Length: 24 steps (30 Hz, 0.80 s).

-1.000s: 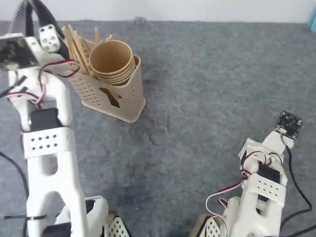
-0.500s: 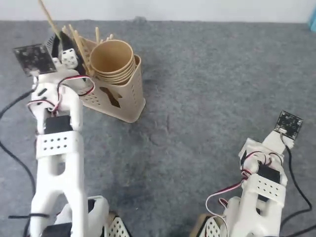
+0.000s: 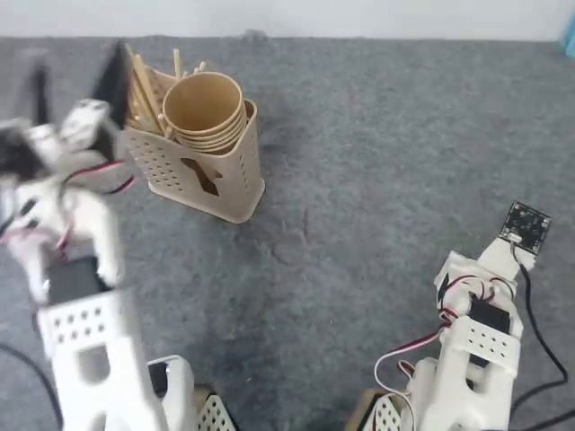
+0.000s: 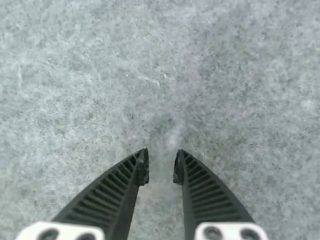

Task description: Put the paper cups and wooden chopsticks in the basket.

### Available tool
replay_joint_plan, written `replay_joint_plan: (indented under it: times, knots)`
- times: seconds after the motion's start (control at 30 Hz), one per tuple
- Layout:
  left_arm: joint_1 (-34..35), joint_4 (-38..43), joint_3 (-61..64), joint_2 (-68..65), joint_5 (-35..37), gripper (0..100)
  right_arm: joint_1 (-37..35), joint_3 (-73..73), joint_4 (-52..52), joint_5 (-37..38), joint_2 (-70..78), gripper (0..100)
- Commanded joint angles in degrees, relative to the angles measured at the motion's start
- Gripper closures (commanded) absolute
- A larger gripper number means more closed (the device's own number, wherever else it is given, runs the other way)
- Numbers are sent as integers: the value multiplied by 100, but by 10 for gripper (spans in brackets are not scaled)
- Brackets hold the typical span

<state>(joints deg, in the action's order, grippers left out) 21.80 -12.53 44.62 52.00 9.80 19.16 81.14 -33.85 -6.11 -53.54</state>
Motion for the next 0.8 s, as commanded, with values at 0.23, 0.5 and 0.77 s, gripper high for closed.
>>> replay_joint_plan:
  times: [0.23,0.5,0.77]
  knots:
    - [1424,-2207,-31,2857,202,806,-66,18,119,79,-57,904]
    - [905,-3103,1218,3965,440,954,-189,-343,-804,-149,-242,909]
    - [9,-3481,3125,4765,141,988,-497,0,-1358,-659,-1560,993]
